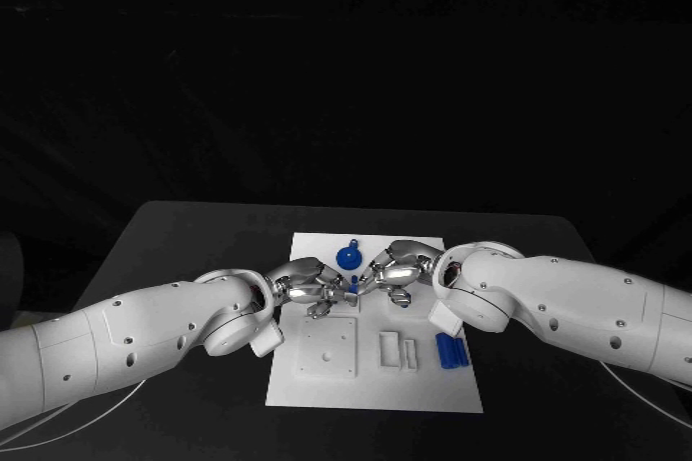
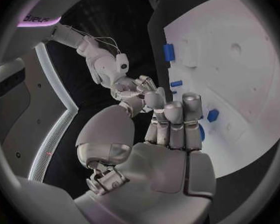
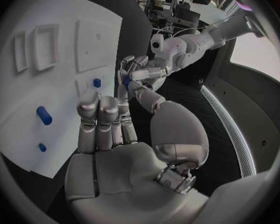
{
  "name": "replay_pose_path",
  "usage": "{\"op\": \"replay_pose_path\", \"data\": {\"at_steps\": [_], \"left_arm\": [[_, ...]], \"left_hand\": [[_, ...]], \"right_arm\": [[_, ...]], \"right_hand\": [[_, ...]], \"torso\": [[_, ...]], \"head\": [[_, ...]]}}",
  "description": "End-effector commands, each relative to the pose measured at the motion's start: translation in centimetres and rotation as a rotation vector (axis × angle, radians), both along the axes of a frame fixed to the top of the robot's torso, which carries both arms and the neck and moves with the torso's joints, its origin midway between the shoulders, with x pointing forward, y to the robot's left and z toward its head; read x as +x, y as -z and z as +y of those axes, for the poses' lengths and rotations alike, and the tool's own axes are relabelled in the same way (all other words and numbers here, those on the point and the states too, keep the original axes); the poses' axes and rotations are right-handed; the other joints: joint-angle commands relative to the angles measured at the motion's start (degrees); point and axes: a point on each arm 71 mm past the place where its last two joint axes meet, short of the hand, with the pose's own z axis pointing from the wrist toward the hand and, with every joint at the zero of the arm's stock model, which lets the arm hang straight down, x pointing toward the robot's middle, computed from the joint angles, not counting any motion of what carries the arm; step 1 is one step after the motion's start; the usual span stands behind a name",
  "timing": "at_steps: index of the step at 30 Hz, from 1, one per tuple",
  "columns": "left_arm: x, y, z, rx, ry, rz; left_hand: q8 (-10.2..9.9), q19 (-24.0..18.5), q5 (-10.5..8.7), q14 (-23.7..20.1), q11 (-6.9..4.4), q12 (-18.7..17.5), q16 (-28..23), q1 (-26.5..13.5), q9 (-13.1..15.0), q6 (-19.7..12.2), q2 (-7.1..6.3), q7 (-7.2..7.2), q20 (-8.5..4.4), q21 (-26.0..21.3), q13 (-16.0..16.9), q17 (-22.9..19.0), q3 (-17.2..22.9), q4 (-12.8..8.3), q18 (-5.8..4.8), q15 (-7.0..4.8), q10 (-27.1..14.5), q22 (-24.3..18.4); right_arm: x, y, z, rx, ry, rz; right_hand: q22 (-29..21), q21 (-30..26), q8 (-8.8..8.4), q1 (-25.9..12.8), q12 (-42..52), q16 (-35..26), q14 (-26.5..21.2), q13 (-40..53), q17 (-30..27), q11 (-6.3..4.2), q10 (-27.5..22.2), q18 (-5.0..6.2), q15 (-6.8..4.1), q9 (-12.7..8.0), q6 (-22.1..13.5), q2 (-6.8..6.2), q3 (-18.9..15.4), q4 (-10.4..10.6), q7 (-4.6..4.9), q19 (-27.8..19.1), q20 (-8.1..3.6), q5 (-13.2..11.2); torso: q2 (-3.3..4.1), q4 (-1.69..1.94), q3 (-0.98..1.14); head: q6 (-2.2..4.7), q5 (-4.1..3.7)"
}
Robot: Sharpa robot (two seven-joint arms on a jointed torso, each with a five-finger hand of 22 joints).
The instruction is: Assemble the parts on the task board
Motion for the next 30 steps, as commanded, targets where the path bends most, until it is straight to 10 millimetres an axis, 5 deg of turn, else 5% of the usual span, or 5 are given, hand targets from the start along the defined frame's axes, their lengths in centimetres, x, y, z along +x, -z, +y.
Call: {"op": "replay_pose_path", "data": {"at_steps": [1, 20, 30], "left_arm": [[0.15, -0.35, 0.02, -0.036, -0.012, -0.005], [0.24, -0.37, 0.16, -0.058, -0.035, 0.012], [0.19, -0.36, 0.11, -0.063, -0.029, 0.019]], "left_hand": [[-0.13, -0.53, 0.22, -0.48, -0.16, 0.05, 0.09, 0.12, -0.11, 0.2, 0.25, -0.51, -6.28, 0.12, -0.1, -0.05, 0.5, -0.16, -0.26, -0.39, -0.36, 0.82], [-0.57, -0.75, 0.2, -0.77, 0.13, 0.15, 0.16, -0.2, -0.1, -0.57, 0.42, -0.21, -6.17, 0.12, -0.11, -0.02, 0.4, 0.28, -0.32, -0.13, -0.62, 0.83], [-2.28, -1.03, 0.21, -1.19, 0.84, 0.28, 0.15, -0.84, -0.51, -3.19, -0.84, 0.56, -5.87, 0.11, -0.12, -0.06, 0.12, 1.4, -0.23, 0.53, -1.23, 0.83]], "right_arm": [[-0.26, 0.23, 0.12, -0.004, -0.021, 0.007], [-0.55, 0.66, 0.07, -0.007, -0.026, 0.022], [-0.53, 0.67, 0.04, 0.002, -0.016, 0.024]], "right_hand": [[1.04, 0.36, 0.34, 0.31, 0.02, 0.37, 0.08, 0.1, 0.06, -0.08, 0.26, 4.75, -0.3, 0.06, 0.89, 0.21, 0.37, 0.03, 0.58, -0.02, 0.05, -0.24], [1.03, 0.38, 0.38, 0.27, 0.0, 0.37, 0.08, 0.12, 0.06, -0.07, 0.26, 4.75, -0.29, 0.16, 0.85, 0.19, 0.61, 0.07, 0.59, -0.03, 0.07, -0.19], [1.02, 0.39, 0.39, 0.25, -0.01, 0.37, 0.08, 0.12, 0.06, -0.07, 0.26, 4.75, -0.29, 0.19, 0.83, 0.18, 0.7, 0.08, 0.59, -0.03, 0.08, -0.18]], "torso": [[-0.03, -0.01, 0.01], [-0.01, -0.01, -0.01], [0.0, 0.0, 0.01]], "head": [[0.05, -0.05], [0.12, -0.05], [0.02, -0.07]]}}
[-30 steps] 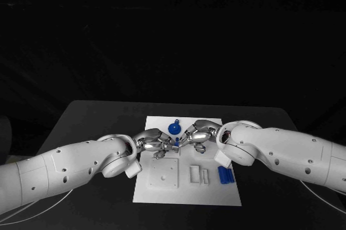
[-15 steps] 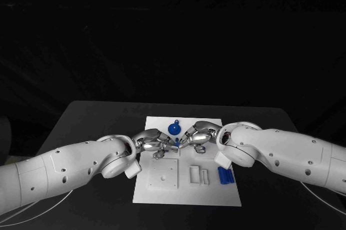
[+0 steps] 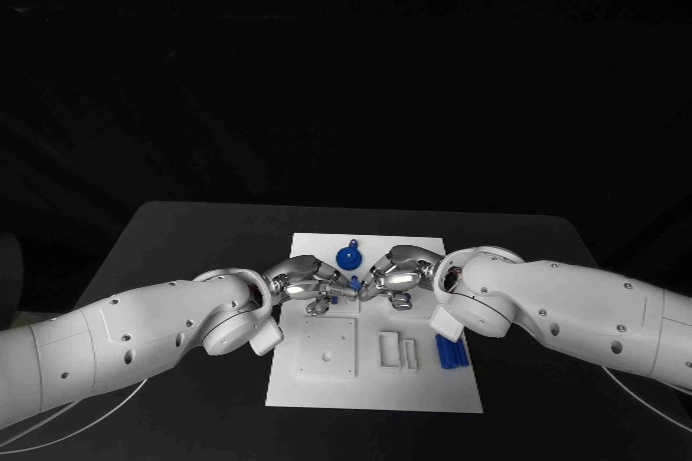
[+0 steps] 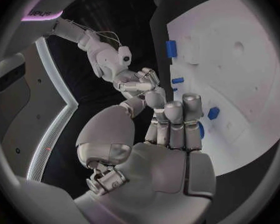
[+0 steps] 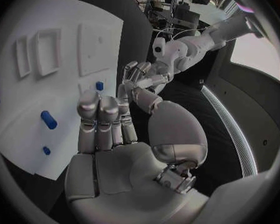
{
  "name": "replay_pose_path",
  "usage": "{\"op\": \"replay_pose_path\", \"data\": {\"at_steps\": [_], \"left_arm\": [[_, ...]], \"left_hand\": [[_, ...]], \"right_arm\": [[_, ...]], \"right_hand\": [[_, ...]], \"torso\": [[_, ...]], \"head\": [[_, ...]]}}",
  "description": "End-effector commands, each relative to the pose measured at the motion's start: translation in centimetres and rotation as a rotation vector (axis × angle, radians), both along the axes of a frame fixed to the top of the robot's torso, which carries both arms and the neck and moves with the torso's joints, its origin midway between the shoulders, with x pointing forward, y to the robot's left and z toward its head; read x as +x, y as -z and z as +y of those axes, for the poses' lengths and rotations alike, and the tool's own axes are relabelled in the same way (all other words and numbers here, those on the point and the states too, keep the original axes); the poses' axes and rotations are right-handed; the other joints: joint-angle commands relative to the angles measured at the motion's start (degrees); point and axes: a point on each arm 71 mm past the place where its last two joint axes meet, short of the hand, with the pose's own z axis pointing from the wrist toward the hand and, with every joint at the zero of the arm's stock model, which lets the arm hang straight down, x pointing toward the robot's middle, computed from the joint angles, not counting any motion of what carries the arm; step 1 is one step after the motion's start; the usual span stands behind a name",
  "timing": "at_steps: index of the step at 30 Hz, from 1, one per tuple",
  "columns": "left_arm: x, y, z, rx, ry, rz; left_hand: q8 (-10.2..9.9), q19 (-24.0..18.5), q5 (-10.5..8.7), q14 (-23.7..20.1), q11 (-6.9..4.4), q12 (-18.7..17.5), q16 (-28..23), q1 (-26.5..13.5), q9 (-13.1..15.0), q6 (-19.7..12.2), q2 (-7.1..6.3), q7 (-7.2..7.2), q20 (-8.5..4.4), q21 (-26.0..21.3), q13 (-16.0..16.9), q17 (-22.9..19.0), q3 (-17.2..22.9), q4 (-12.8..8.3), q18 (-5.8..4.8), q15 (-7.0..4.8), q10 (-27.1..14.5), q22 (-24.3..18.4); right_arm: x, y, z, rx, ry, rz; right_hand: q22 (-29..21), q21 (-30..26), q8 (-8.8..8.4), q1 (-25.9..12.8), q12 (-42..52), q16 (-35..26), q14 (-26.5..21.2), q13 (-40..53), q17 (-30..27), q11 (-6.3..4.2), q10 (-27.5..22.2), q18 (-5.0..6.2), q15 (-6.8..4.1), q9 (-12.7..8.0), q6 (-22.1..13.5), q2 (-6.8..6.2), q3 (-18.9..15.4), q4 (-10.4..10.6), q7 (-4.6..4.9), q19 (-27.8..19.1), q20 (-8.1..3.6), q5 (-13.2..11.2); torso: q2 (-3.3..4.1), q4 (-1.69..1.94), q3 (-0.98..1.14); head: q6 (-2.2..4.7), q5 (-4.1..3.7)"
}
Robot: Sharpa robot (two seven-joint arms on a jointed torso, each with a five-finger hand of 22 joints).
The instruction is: Assemble the parts on the task board
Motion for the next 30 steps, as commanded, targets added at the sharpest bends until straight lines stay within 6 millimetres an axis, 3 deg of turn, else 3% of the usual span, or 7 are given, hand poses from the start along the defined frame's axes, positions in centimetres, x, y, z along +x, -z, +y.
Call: {"op": "replay_pose_path", "data": {"at_steps": [1, 10, 19, 20, 22, 27, 30], "left_arm": [[0.0, -0.2, -0.2, -0.031, 0.0, -0.001], [0.0, -0.2, -0.1, -0.04, 0.0, 0.005], [0.0, -0.2, 0.1, -0.047, 0.002, 0.017], [0.0, -0.2, 0.1, -0.051, 0.001, 0.021], [0.0, -0.2, 0.2, -0.058, 0.002, 0.025], [0.1, -0.2, 0.3, -0.076, 0.003, 0.04], [0.1, -0.2, 0.3, -0.087, 0.003, 0.049]], "left_hand": [[-0.37, -0.41, 0.17, -0.29, 0.06, 0.29, 0.16, -0.46, -0.16, -0.69, -1.02, 0.11, -6.04, 0.12, -0.08, -0.08, 0.02, 0.35, -0.21, 0.24, -0.45, 0.8], [-1.01, -0.46, 0.18, -0.43, 0.34, 0.28, 0.05, -0.69, -0.15, -1.77, -2.9, 0.4, -5.73, 0.07, -0.16, -0.2, -0.44, 1.12, -0.05, 0.51, -0.91, 0.73], [-0.76, -0.47, 0.18, -0.41, 0.29, 0.4, 0.09, -0.6, 0.02, -1.22, -2.27, 0.34, -5.66, 0.04, -0.14, -0.22, -0.25, 1.77, 0.02, 0.5, -0.89, 0.69], [-0.73, -0.47, 0.18, -0.4, 0.28, 0.43, 0.11, -0.57, 0.04, -1.12, -2.11, 0.32, -5.65, 0.04, -0.13, -0.21, -0.22, 1.86, 0.04, 0.48, -0.88, 0.69], [0.12, -0.61, 0.19, -0.43, -0.09, 0.55, 0.23, -0.47, 0.38, 0.65, 1.1, -0.05, -5.6, 0.06, -0.1, -0.17, 0.32, 2.44, 0.04, 0.21, -0.89, 0.74], [0.17, -1.25, 0.32, -0.77, -0.44, 0.7, 0.39, -1.57, 0.4, 1.5, 2.93, -0.38, -5.58, 0.3, -0.13, -0.12, -0.58, 0.89, -0.03, -0.12, -1.16, 1.01], [0.11, -1.74, 0.27, -1.04, -0.6, 0.75, 0.46, -3.13, 0.32, 2.26, 4.1, -0.59, -5.59, 0.38, -0.24, -0.16, -1.1, -1.26, -0.11, -0.29, -1.36, 1.04]], "right_arm": [[-0.1, 0.0, 0.2, 0.007, -0.013, 0.009], [-0.1, 0.1, 0.1, 0.008, -0.009, 0.011], [0.4, -0.4, -1.2, -0.001, 0.024, -0.08], [0.4, -0.5, -1.5, 0.002, 0.036, -0.097], [0.6, -0.7, -1.8, 0.002, 0.035, -0.14], [0.8, -1.5, -2.2, 0.027, 0.015, -0.28], [0.8, -2.1, -2.3, 0.052, -0.01, -0.368]], "right_hand": [[1.03, 0.39, 0.24, 0.03, 0.0, 0.37, 0.06, 0.08, 0.08, -0.16, 0.18, 4.71, -0.33, -0.04, 0.36, -0.05, 0.39, 0.08, 0.46, -0.12, -0.01, -0.19], [1.03, 0.39, 0.25, 0.01, -0.01, 0.36, 0.06, 0.09, 0.08, -0.16, 0.18, 4.71, -0.33, -0.02, 0.35, -0.05, 0.45, 0.09, 0.46, -0.13, -0.01, -0.19], [1.0, 0.38, 0.22, -0.25, -0.05, 0.33, 0.04, 0.1, 0.07, -0.12, 0.15, 4.71, -0.31, 0.04, 0.22, -0.04, 0.64, 0.28, 0.51, -0.14, 0.03, -0.1], [1.01, 0.42, 0.06, -1.01, -0.12, 0.31, 0.0, 0.09, 0.07, -0.02, 0.06, 4.69, -0.22, 0.0, -0.08, -0.82, 0.08, 0.44, 0.63, -0.13, 0.1, -0.04], [1.01, 0.49, -0.2, -2.4, -0.28, 0.27, -0.05, 0.08, 0.07, 0.16, -0.19, 4.71, -0.09, -0.04, -0.61, -2.33, -1.1, 0.66, 0.79, -0.08, 0.15, -0.1], [0.83, 0.18, -2.6, -3.19, -0.66, 0.06, -0.47, 0.2, 0.08, 1.33, -1.33, 4.71, 0.96, -0.82, -5.05, -4.9, -3.21, 0.46, 2.1, -0.37, -0.35, 0.03], [0.73, -0.21, -3.22, -1.91, -0.68, -0.12, -0.89, 0.36, 0.09, 2.09, -1.99, 4.71, 1.71, -0.95, -6.34, -5.37, -3.25, 0.32, 2.86, -0.79, -0.61, -0.01]], "torso": [[0.0, 0.0, 0.0], [-0.01, 0.01, 0.0], [-0.02, 0.02, -0.02], [-0.02, 0.02, -0.02], [-0.02, 0.02, -0.02], [0.01, 0.01, 0.01], [-0.01, 0.01, 0.04]], "head": [[-0.04, 0.0], [-0.03, 0.0], [-0.08, 0.01], [-0.1, 0.02], [-0.12, 0.03], [-0.13, 0.05], [-0.08, 0.04]]}}
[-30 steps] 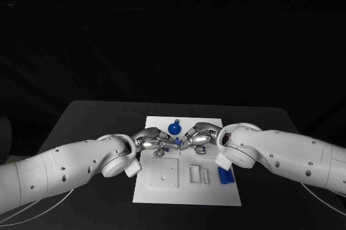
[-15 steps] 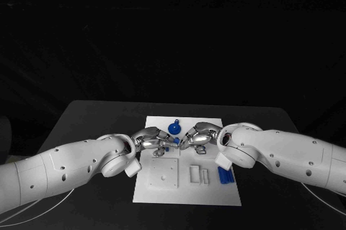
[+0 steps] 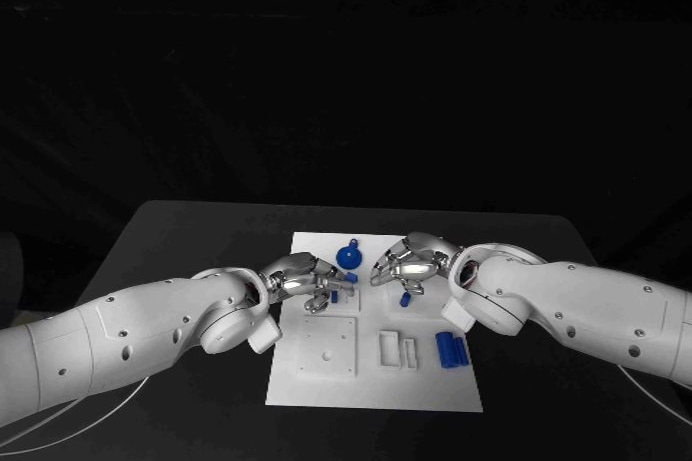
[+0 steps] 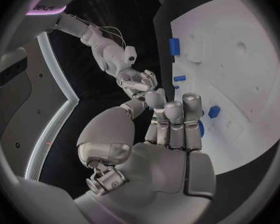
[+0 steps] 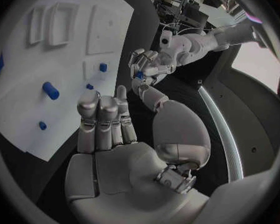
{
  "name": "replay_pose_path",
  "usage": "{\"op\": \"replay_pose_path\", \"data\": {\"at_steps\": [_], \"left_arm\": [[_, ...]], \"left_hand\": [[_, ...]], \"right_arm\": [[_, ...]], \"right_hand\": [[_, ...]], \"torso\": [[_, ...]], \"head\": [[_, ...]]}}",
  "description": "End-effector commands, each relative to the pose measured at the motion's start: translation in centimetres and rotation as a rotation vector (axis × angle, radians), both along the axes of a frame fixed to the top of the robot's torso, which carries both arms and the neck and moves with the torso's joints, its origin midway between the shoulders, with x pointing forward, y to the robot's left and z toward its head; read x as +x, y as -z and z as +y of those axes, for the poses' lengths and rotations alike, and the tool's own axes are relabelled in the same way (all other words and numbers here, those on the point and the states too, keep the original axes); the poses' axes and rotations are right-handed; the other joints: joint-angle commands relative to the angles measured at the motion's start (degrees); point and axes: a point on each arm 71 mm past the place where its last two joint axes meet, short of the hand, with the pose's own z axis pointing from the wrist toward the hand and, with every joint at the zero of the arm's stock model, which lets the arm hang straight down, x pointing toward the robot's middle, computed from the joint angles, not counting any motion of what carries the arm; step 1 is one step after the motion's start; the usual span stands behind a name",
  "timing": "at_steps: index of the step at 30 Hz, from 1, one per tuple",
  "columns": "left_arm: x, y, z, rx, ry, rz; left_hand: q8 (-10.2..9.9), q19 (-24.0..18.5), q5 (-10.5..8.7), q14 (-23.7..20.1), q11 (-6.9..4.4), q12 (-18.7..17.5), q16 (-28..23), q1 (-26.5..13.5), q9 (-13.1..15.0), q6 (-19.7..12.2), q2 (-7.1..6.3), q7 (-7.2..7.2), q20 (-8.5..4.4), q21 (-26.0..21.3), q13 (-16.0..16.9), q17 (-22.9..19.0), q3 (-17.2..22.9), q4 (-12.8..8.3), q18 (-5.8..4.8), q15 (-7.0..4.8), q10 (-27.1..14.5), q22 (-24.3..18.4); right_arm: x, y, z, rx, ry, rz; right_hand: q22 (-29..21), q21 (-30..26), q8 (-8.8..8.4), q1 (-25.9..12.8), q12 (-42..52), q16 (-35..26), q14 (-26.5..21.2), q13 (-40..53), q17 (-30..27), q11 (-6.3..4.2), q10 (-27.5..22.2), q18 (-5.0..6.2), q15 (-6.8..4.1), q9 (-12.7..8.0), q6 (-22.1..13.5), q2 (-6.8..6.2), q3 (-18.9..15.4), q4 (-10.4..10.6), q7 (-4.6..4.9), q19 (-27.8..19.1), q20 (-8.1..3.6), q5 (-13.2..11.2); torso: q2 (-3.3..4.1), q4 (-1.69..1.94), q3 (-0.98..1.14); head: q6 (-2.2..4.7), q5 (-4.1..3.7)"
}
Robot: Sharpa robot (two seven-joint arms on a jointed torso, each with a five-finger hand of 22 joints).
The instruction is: Assemble the parts on the task board
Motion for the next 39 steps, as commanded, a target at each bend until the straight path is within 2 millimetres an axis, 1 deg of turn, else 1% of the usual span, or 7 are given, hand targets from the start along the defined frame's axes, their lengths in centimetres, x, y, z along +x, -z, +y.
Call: {"op": "replay_pose_path", "data": {"at_steps": [1, 5, 10, 14, 19, 23, 39], "left_arm": [[-0.1, -0.2, -0.2, -0.056, 0.019, 0.033], [-0.1, -0.2, -0.2, -0.073, 0.022, 0.049], [-0.1, -0.2, -0.2, -0.083, 0.028, 0.058], [-0.2, -0.2, -0.2, -0.082, 0.035, 0.065], [-0.3, -0.2, -0.3, -0.086, 0.047, 0.07], [-0.4, -0.1, -0.5, -0.09, 0.065, 0.08], [-0.5, -0.1, -0.6, -0.086, 0.07, 0.088]], "left_hand": [[0.13, -0.53, 0.28, -0.39, -0.26, 0.18, 0.22, -0.78, -0.03, 1.13, 1.84, -0.29, -6.03, 0.38, -0.15, -0.05, -0.03, -1.61, -0.13, -0.41, -0.24, 1.05], [0.1, -0.73, 1.46, -0.5, -0.42, 0.19, 0.25, -2.52, -0.14, 1.89, 2.63, -0.44, -6.05, 0.38, -0.32, -0.15, 0.22, -3.14, -0.26, -0.55, -0.31, 0.99], [0.28, -0.74, 6.09, -0.6, -0.73, 0.29, 0.37, -7.77, -0.07, 3.28, 4.15, -0.88, -6.19, 0.45, -0.68, -0.38, 0.86, -6.32, -0.45, -0.87, -0.29, 0.9], [0.33, -0.7, 6.58, -0.61, -0.8, 0.27, 0.36, -8.59, -0.01, 3.49, 4.23, -0.85, -6.25, 0.42, -0.8, -0.47, 1.3, -6.79, -0.47, -0.92, -0.33, 0.85], [0.39, -0.65, 7.23, -0.63, -0.83, 0.27, 0.36, -9.19, 0.09, 3.63, 4.38, -0.89, -6.31, 0.4, -0.9, -0.55, 1.77, -7.17, -0.5, -0.95, -0.35, 0.82], [0.44, -0.64, 7.43, -0.65, -0.84, 0.28, 0.36, -9.53, 0.16, 3.69, 4.53, -0.89, -6.31, 0.39, -0.94, -0.59, 1.9, -7.22, -0.54, -0.96, -0.36, 0.81], [1.36, -0.76, 7.64, -0.9, -1.11, 0.33, 0.46, -13.66, 1.52, 4.39, 5.36, -1.2, -6.44, 0.26, -1.27, -0.82, 1.91, -6.77, -0.74, -1.19, -0.55, 0.82]], "right_arm": [[0.1, -1.5, 0.3, 0.028, -0.074, -0.247], [-0.1, -2.1, 0.4, 0.011, -0.137, -0.358], [-0.4, -2.1, 0.8, -0.037, -0.213, -0.422], [-0.8, -2.3, 1.3, -0.09, -0.265, -0.504], [-1.1, -2.3, 2.0, -0.148, -0.303, -0.58], [-1.1, -2.3, 2.2, -0.161, -0.311, -0.592], [-1.5, -2.2, 3.1, -0.163, -0.344, -0.592]], "right_hand": [[0.7, -0.58, -0.52, 1.45, -0.36, -0.24, -0.36, 0.13, 0.02, 0.57, -0.56, 4.7, 0.7, -0.1, -1.85, -0.35, -0.06, -0.4, 1.11, -0.38, -0.44, 0.0], [0.72, -0.96, -1.01, 4.31, -0.44, -0.46, -0.94, 0.23, 0.02, 1.01, -1.31, 4.7, 1.13, -0.17, -2.97, -0.88, 0.43, -0.69, 1.55, -1.03, -0.44, 0.13], [0.89, -1.35, -1.78, 7.75, -0.59, -0.8, -1.86, 0.32, 0.0, 1.68, -2.41, 4.7, 1.79, -0.42, -4.55, -1.47, 0.9, -0.73, 2.25, -2.13, 0.02, 0.31], [1.03, -1.49, -2.2, 9.8, -0.58, -0.9, -2.43, 0.4, 0.05, 1.77, -3.08, 4.7, 1.92, -0.68, -5.42, -1.63, 1.3, -0.68, 2.26, -2.81, 0.51, 0.17], [1.08, -1.52, -2.69, 11.71, -0.58, -1.0, -2.89, 0.33, 0.01, 0.46, -3.52, 4.7, 0.75, -1.04, -6.94, -2.28, 2.68, -0.35, 0.8, -3.28, 1.18, -0.1], [1.06, -1.5, -2.88, 11.88, -0.6, -1.02, -2.94, 0.25, -0.03, -0.03, -3.55, 4.7, 0.32, -1.16, -7.74, -2.72, 3.14, -0.19, 0.22, -3.31, 1.3, -0.15], [1.02, -1.44, -2.68, 12.0, -0.55, -0.97, -2.92, 0.14, -0.08, -0.34, -3.44, 4.7, -0.02, -1.07, -8.26, -3.02, 3.78, 0.05, -0.04, -3.24, 1.28, -0.22]], "torso": [[0.0, -0.01, 0.05], [0.0, -0.01, 0.07], [0.01, -0.01, 0.04], [0.03, -0.05, 0.02], [-0.03, -0.01, 0.0], [0.02, 0.01, -0.02], [0.01, 0.01, -0.02]], "head": [[0.04, 0.03], [-0.01, 0.0], [0.02, -0.08], [0.07, -0.11], [0.23, -0.01], [0.11, -0.03], [0.05, 0.06]]}}
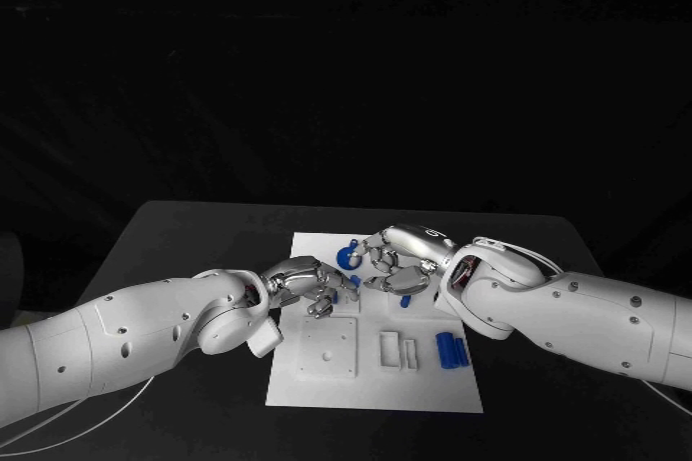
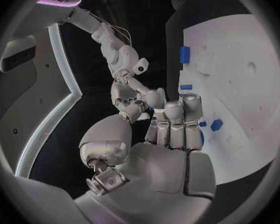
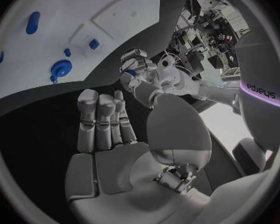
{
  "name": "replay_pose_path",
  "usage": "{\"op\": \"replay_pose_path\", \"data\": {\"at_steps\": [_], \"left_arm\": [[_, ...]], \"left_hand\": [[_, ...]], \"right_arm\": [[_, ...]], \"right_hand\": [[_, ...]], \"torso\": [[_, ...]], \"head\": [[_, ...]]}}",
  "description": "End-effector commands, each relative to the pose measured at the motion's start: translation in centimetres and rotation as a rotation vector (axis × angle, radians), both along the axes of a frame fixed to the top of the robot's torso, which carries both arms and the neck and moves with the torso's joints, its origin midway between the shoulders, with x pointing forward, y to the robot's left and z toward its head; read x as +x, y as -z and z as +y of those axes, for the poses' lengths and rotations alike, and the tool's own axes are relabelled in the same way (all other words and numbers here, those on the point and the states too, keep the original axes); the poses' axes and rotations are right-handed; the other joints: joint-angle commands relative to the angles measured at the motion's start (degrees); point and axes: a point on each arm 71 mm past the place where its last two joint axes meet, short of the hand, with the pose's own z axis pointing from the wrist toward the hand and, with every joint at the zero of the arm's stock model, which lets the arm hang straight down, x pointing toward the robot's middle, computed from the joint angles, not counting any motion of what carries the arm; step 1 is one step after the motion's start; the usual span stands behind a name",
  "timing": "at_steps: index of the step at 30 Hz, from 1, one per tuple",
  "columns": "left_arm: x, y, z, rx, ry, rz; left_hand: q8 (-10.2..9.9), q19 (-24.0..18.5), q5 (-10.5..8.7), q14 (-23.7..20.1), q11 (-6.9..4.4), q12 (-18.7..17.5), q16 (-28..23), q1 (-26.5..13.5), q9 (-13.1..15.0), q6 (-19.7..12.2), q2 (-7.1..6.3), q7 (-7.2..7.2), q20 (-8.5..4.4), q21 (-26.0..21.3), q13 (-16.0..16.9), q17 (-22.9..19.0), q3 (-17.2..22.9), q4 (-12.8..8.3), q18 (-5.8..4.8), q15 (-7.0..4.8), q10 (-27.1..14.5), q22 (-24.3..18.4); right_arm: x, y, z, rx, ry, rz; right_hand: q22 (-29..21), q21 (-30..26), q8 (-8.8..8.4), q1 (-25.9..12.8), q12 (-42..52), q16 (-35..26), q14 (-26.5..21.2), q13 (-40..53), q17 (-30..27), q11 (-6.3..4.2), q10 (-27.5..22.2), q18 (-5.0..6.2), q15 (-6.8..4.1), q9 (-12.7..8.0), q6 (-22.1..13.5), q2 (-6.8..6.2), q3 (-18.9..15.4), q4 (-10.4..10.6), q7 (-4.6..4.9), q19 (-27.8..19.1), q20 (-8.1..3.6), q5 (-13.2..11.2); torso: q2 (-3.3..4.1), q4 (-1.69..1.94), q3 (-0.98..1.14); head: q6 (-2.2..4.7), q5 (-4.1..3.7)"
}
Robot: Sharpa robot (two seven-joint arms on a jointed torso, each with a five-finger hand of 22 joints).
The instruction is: Assemble the parts on the task board
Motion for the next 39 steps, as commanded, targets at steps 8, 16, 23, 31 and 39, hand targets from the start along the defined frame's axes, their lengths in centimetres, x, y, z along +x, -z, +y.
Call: {"op": "replay_pose_path", "data": {"at_steps": [8, 16, 23, 31, 39], "left_arm": [[0.0, -0.1, -0.1, -0.014, 0.011, 0.009], [0.0, -0.1, -0.1, -0.02, 0.007, 0.013], [0.0, -0.1, 0.0, -0.029, -0.004, 0.017], [0.1, -0.1, 0.1, -0.028, -0.015, 0.018], [0.4, 0.0, 0.5, -0.009, -0.048, 0.014]], "left_hand": [[0.78, -0.23, 0.58, -0.85, -0.61, 0.37, 0.32, -2.35, 0.8, 4.07, 0.53, -1.86, -6.61, 0.01, -0.24, -0.21, 0.33, 0.5, -0.81, -1.23, 0.12, 0.83], [0.87, -0.23, 0.72, -0.86, -0.66, 0.4, 0.36, -2.89, 1.03, 4.07, 0.68, -1.91, -6.68, 0.01, -0.3, -0.25, 0.52, 0.38, -0.8, -1.28, 0.13, 0.84], [0.97, -0.22, 0.92, -0.9, -0.7, 0.37, 0.34, -3.18, 1.21, 4.13, 0.72, -1.95, -6.73, 0.01, -0.36, -0.31, 0.72, 0.2, -0.79, -1.31, 0.09, 0.85], [1.01, -0.21, 1.02, -0.92, -0.72, 0.35, 0.33, -3.32, 1.3, 4.14, 0.74, -1.97, -6.75, 0.01, -0.4, -0.34, 0.82, 0.14, -0.79, -1.33, 0.07, 0.85], [1.06, -0.21, 1.19, -0.97, -0.74, 0.28, 0.28, -3.49, 1.42, 4.15, 0.77, -1.99, -6.78, 0.01, -0.46, -0.4, 0.96, 0.08, -0.79, -1.34, 0.0, 0.85]], "right_arm": [[-0.7, 0.2, 0.6, -0.019, -0.051, 0.001], [-0.6, 0.6, 0.4, -0.034, -0.05, 0.014], [-0.7, 0.9, 0.5, -0.046, -0.056, 0.026], [-0.7, 1.1, 0.2, -0.051, -0.047, 0.028], [-0.7, 1.1, 0.1, -0.041, -0.041, 0.03]], "right_hand": [[1.03, 0.06, 1.36, 0.07, -0.11, 0.0, 0.01, -0.09, -0.02, -0.73, 0.38, 4.78, -0.66, 0.62, 1.54, 0.78, 1.2, 0.38, -0.35, -0.03, 0.17, -0.28], [1.06, 0.25, 2.05, -0.2, 0.02, 0.15, 0.05, -0.07, 0.04, -0.64, 0.46, 4.78, -0.62, 0.9, 2.43, 1.11, 1.73, 0.58, -0.19, 0.02, 0.15, -0.29], [1.07, 0.3, 2.2, -0.29, 0.05, 0.18, 0.04, -0.06, 0.06, -0.53, 0.45, 4.78, -0.53, 0.94, 2.63, 1.09, 1.84, 0.57, -0.06, 0.0, 0.13, -0.29], [1.08, 0.36, 2.36, -0.43, 0.1, 0.22, 0.02, -0.05, 0.08, -0.37, 0.43, 4.78, -0.39, 0.99, 2.84, 1.1, 1.91, 0.53, 0.12, -0.01, 0.13, -0.29], [1.08, 0.49, 2.65, -0.7, 0.23, 0.32, 0.1, -0.02, 0.1, -0.11, 0.52, 4.78, -0.15, 1.06, 3.3, 1.04, 1.87, 0.52, 0.42, 0.06, 0.09, -0.28]], "torso": [[0.0, -0.02, 0.05], [0.0, -0.04, 0.05], [-0.01, -0.03, 0.03], [0.01, -0.05, 0.01], [0.01, -0.03, 0.04]], "head": [[-0.05, 0.04], [-0.06, 0.03], [-0.12, 0.01], [-0.11, 0.08], [-0.1, 0.12]]}}
